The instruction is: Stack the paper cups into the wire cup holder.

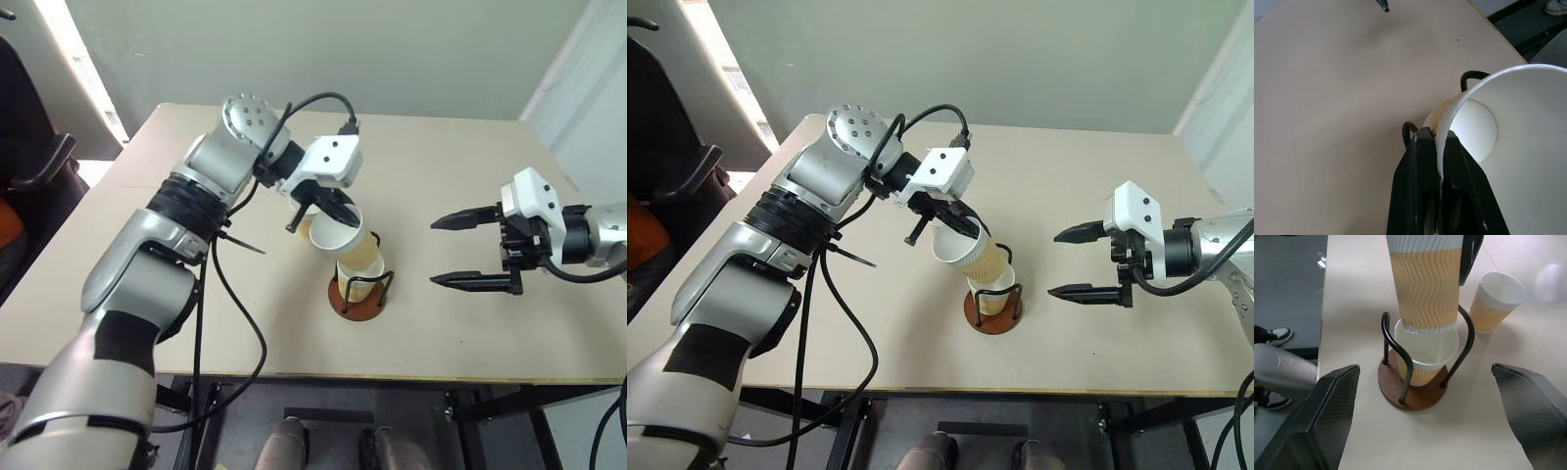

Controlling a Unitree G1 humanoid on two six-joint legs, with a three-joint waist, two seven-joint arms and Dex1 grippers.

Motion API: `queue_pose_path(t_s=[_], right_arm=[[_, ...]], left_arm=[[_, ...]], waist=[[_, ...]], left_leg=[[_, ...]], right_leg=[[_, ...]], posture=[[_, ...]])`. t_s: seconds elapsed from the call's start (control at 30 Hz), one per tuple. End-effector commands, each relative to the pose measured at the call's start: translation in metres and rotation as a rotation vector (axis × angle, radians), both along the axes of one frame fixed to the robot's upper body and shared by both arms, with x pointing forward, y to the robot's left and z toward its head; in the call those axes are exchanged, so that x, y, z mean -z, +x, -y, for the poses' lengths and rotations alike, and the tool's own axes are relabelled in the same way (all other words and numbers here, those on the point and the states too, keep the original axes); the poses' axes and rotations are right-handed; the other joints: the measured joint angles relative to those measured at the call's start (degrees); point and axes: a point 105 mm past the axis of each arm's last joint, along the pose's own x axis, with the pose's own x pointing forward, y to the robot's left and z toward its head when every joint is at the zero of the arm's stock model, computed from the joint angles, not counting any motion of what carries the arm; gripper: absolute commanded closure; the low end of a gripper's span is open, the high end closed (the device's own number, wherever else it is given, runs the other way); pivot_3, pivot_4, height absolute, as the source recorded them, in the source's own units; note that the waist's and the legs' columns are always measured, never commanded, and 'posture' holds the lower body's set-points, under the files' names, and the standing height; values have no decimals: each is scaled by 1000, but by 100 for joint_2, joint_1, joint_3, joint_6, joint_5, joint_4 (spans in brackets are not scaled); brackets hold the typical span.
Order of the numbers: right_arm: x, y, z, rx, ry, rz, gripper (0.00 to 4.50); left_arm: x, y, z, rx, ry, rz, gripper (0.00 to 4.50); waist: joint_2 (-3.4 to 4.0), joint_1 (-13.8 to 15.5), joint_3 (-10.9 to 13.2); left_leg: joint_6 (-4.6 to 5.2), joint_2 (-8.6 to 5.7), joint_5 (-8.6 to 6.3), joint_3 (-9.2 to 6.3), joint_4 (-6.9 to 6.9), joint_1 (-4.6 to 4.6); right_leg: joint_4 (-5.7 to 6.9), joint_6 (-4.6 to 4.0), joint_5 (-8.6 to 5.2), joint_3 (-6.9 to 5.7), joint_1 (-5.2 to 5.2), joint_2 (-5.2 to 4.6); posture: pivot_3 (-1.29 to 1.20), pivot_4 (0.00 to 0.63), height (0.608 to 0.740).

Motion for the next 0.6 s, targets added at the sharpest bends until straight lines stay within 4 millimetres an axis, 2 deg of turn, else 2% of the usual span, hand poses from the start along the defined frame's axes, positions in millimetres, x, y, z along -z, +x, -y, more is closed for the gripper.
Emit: queue_pose_path(t_s=[0.03,0.2,0.23,0.37,0.5,0.6], right_arm=[[-13,-4,3,15,4,55,0],[-12,-4,2,17,4,57,0],[-12,-3,2,20,3,59,0],[-12,-4,1,24,4,60,0],[-10,-3,2,34,3,59,0],[-10,-4,2,36,3,58,0]], left_arm=[[-10,-8,5,66,15,28,4483],[-3,-3,3,52,58,47,4483],[-2,-2,5,52,62,52,4297],[3,-1,10,61,78,68,3217],[1,0,13,64,68,76,1839],[0,1,14,63,61,79,816]], waist=[[0,1,0],[0,0,0],[0,0,0],[0,2,0],[0,0,0],[0,0,0]], left_leg=[[0,0,0,0,0,0],[2,-1,-1,12,0,6],[2,-1,-1,17,0,9],[17,-6,-8,35,9,12],[67,-5,-38,64,38,13],[69,-5,-41,73,60,10]], right_leg=[[0,1,0,0,0,0],[2,12,1,21,0,4],[2,17,1,35,0,8],[2,44,1,78,0,17],[3,57,0,100,0,16],[4,66,-4,109,0,15]], posture=[[0,150,740],[0,150,740],[0,150,740],[0,150,740],[0,150,740],[0,150,740]])
